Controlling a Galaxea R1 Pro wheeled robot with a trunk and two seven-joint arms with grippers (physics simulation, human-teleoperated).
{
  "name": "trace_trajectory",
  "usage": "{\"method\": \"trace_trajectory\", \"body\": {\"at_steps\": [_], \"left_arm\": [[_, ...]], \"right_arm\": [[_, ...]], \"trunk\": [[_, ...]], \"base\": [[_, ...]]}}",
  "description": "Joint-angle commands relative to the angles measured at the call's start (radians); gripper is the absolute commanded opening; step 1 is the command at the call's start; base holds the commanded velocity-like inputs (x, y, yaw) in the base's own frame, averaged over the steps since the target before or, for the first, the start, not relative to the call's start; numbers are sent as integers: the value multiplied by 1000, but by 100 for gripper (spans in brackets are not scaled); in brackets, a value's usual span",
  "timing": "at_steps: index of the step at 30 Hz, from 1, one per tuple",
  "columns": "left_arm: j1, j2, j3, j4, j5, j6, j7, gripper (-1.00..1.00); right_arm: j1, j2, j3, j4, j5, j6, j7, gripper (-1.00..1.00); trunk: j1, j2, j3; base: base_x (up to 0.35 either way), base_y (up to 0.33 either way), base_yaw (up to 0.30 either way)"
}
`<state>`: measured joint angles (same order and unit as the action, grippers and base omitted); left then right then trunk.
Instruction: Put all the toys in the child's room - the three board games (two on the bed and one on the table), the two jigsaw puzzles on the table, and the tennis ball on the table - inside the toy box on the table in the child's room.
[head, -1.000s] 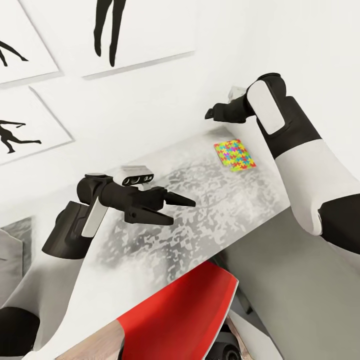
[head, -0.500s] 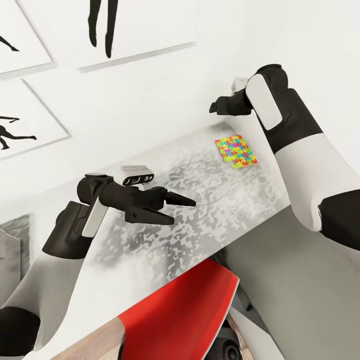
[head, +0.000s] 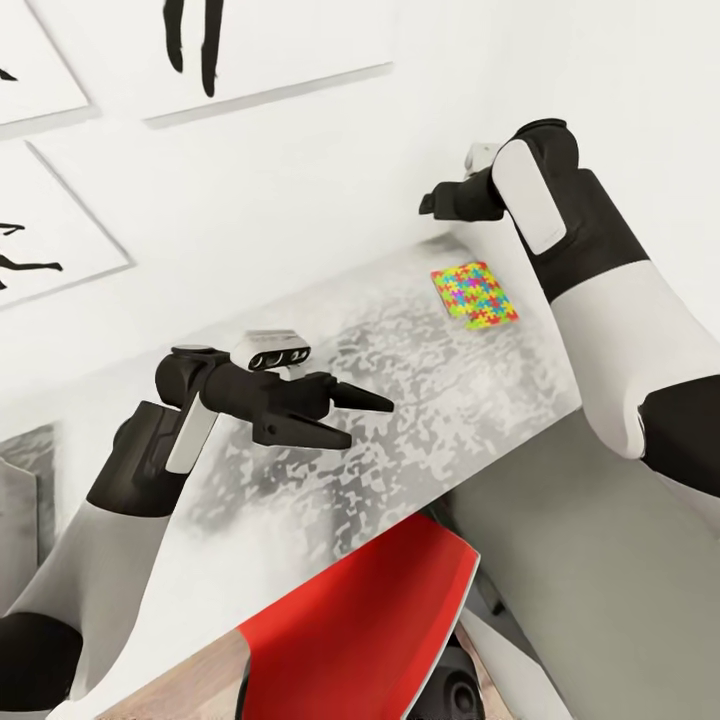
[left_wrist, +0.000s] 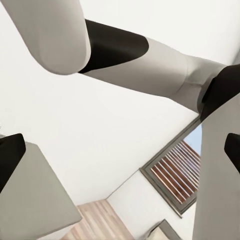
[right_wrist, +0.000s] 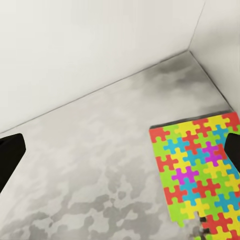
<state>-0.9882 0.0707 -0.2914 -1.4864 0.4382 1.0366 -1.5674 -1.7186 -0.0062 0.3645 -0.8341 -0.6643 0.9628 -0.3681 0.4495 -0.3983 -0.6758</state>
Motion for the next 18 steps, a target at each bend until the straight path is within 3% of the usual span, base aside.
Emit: {"method": "trace_trajectory", "body": {"at_steps": [1, 18], "left_arm": [[-1, 1, -2, 0, 1, 11, -3, 100], [-10, 0, -3, 1, 2, 11, -3, 100]], "right_arm": [[-4, -1, 4, 0, -10, 1, -9, 100], [-90, 12, 7, 22, -10, 3, -12, 100]], "trunk": [[0, -2, -3], [0, -2, -29]], "base": [[0, 0, 0], [0, 0, 0]]}}
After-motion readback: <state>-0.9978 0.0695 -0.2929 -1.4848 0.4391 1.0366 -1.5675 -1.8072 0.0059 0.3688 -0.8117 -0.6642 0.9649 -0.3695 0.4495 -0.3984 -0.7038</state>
